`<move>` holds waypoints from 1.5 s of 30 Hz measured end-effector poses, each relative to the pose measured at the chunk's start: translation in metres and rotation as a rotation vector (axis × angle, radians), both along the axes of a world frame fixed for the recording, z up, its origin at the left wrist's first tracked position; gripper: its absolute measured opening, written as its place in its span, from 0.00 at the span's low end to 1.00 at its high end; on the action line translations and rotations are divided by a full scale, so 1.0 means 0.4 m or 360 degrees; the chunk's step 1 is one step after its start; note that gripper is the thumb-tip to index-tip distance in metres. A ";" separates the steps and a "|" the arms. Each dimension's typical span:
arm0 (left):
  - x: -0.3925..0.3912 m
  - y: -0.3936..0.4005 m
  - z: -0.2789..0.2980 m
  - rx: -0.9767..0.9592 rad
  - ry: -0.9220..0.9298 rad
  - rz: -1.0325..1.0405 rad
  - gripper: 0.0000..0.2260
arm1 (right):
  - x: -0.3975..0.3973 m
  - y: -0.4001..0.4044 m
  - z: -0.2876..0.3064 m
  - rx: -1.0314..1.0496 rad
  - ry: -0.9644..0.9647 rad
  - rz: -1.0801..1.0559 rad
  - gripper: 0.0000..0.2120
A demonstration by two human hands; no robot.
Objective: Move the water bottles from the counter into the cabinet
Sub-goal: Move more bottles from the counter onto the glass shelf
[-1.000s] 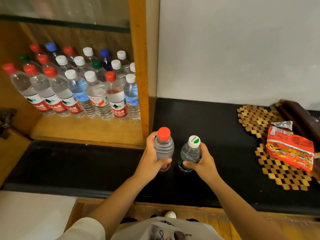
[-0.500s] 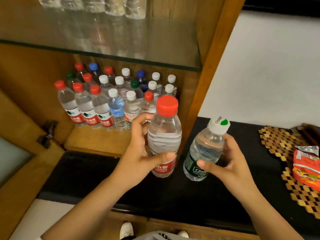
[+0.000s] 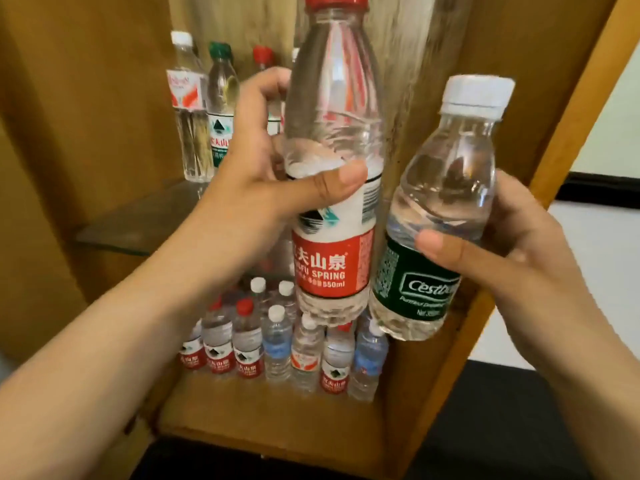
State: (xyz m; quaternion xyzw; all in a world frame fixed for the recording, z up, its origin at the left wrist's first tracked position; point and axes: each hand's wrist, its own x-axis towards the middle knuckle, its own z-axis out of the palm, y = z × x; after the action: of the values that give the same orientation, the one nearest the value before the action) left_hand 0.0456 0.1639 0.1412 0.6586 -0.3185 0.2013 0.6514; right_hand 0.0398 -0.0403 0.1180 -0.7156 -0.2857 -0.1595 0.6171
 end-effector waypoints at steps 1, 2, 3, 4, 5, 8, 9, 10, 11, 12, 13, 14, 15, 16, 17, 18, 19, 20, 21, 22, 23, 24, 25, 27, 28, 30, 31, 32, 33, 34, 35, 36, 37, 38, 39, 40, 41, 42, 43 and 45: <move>0.026 0.008 0.021 -0.0002 -0.0009 0.0043 0.29 | 0.019 0.020 0.027 0.0014 0.0003 0.0001 0.31; 0.054 0.014 0.041 -0.0001 -0.0010 0.0075 0.30 | 0.043 0.038 0.053 0.0025 0.0006 -0.0001 0.31; 0.082 0.016 0.059 0.0014 -0.0007 0.0105 0.30 | 0.069 0.055 0.075 0.0029 0.0019 -0.0016 0.31; 0.111 0.015 0.072 0.0035 -0.0003 0.0139 0.30 | 0.097 0.069 0.092 0.0025 0.0045 -0.0053 0.31; 0.140 0.014 0.081 0.0058 -0.0006 0.0175 0.30 | 0.125 0.080 0.105 0.0018 0.0079 -0.0109 0.30; 0.232 0.007 0.074 0.0093 0.0008 0.0308 0.29 | 0.206 0.102 0.116 0.0027 0.0164 -0.0289 0.24; 0.261 0.004 0.066 0.0090 0.0051 0.0330 0.30 | 0.230 0.105 0.115 0.0029 0.0192 -0.0343 0.24; 0.286 0.001 0.059 0.0094 0.0103 0.0332 0.30 | 0.253 0.107 0.113 0.0028 0.0220 -0.0404 0.25; 0.307 -0.003 0.052 0.0107 0.0149 0.0323 0.30 | 0.272 0.108 0.109 0.0022 0.0249 -0.0468 0.25; 0.326 -0.008 0.044 0.0119 0.0180 0.0302 0.30 | 0.290 0.108 0.104 0.0015 0.0277 -0.0530 0.27; 0.343 -0.012 0.038 0.0130 0.0194 0.0285 0.30 | 0.305 0.107 0.097 0.0016 0.0308 -0.0581 0.28; 0.355 -0.017 0.034 0.0138 0.0201 0.0284 0.29 | 0.318 0.105 0.090 0.0022 0.0347 -0.0622 0.30; 0.367 -0.021 0.032 0.0143 0.0212 0.0288 0.29 | 0.329 0.104 0.081 0.0021 0.0386 -0.0663 0.31; 0.377 -0.025 0.032 0.0144 0.0224 0.0293 0.29 | 0.337 0.103 0.071 0.0001 0.0410 -0.0705 0.31; 0.385 -0.028 0.032 0.0146 0.0235 0.0293 0.29 | 0.344 0.102 0.062 -0.0039 0.0425 -0.0747 0.31; 0.391 -0.031 0.032 0.0153 0.0241 0.0296 0.29 | 0.348 0.102 0.052 -0.0087 0.0439 -0.0786 0.31; 0.395 -0.032 0.032 0.0164 0.0244 0.0304 0.30 | 0.351 0.101 0.045 -0.0126 0.0447 -0.0822 0.31; 0.398 -0.032 0.031 0.0174 0.0247 0.0314 0.30 | 0.355 0.099 0.040 -0.0153 0.0455 -0.0854 0.31; 0.401 -0.031 0.031 0.0186 0.0248 0.0321 0.30 | 0.359 0.097 0.036 -0.0168 0.0460 -0.0880 0.30; 0.401 -0.029 0.030 0.0207 0.0248 0.0324 0.31 | 0.363 0.095 0.033 -0.0172 0.0467 -0.0898 0.30; 0.400 -0.026 0.029 0.0240 0.0243 0.0329 0.32 | 0.365 0.094 0.031 -0.0172 0.0468 -0.0912 0.30; 0.398 -0.023 0.029 0.0280 0.0231 0.0341 0.34 | 0.367 0.093 0.028 -0.0178 0.0460 -0.0924 0.30; 0.396 -0.020 0.027 0.0323 0.0222 0.0361 0.36 | 0.368 0.093 0.025 -0.0194 0.0446 -0.0937 0.30; 0.393 -0.010 0.021 0.0425 0.0223 0.0398 0.40 | 0.364 0.094 0.019 -0.0258 0.0411 -0.0977 0.32; 0.391 -0.004 0.012 0.0489 0.0241 0.0407 0.42 | 0.361 0.094 0.018 -0.0298 0.0389 -0.0995 0.33; 0.388 0.011 -0.017 0.0675 0.0324 0.0445 0.47 | 0.354 0.090 0.015 -0.0376 0.0345 -0.1020 0.37; 0.385 0.018 -0.034 0.0784 0.0363 0.0493 0.48 | 0.350 0.087 0.014 -0.0441 0.0330 -0.1037 0.39; 0.384 0.023 -0.052 0.0875 0.0382 0.0548 0.47 | 0.346 0.085 0.010 -0.0543 0.0320 -0.1064 0.41; 0.385 0.027 -0.067 0.0926 0.0387 0.0593 0.44 | 0.340 0.084 0.004 -0.0670 0.0313 -0.1100 0.45; 0.387 0.029 -0.077 0.0937 0.0387 0.0617 0.41 | 0.335 0.086 0.000 -0.0788 0.0306 -0.1138 0.47; 0.391 0.028 -0.083 0.0929 0.0389 0.0620 0.39 | 0.332 0.088 -0.005 -0.0861 0.0298 -0.1170 0.48; 0.397 0.025 -0.085 0.0918 0.0387 0.0618 0.37 | 0.331 0.089 -0.007 -0.0883 0.0287 -0.1192 0.48; 0.404 0.020 -0.087 0.0911 0.0384 0.0620 0.36 | 0.333 0.092 -0.008 -0.0871 0.0288 -0.1202 0.48; 0.412 0.014 -0.088 0.0903 0.0382 0.0631 0.35 | 0.337 0.095 -0.007 -0.0843 0.0303 -0.1207 0.47; 0.419 0.007 -0.089 0.0896 0.0380 0.0645 0.35 | 0.342 0.098 -0.005 -0.0816 0.0326 -0.1212 0.46; 0.428 -0.001 -0.091 0.0892 0.0374 0.0655 0.35 | 0.348 0.100 -0.004 -0.0796 0.0349 -0.1220 0.46; 0.438 -0.011 -0.092 0.0896 0.0361 0.0667 0.35 | 0.355 0.103 -0.003 -0.0783 0.0364 -0.1232 0.45; 0.448 -0.021 -0.094 0.0907 0.0352 0.0686 0.35 | 0.363 0.106 -0.003 -0.0779 0.0372 -0.1247 0.45; 0.458 -0.031 -0.093 0.0914 0.0355 0.0717 0.35 | 0.370 0.108 -0.002 -0.0778 0.0382 -0.1265 0.44; 0.478 -0.049 -0.089 0.0920 0.0377 0.0802 0.36 | 0.386 0.112 -0.001 -0.0766 0.0413 -0.1296 0.44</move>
State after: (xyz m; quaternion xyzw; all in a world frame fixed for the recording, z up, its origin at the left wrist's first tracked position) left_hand 0.2368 0.1445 0.1055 0.8909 -0.1132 0.1794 0.4017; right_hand 0.1942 0.0046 0.1178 -0.9055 0.0679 -0.2269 0.3521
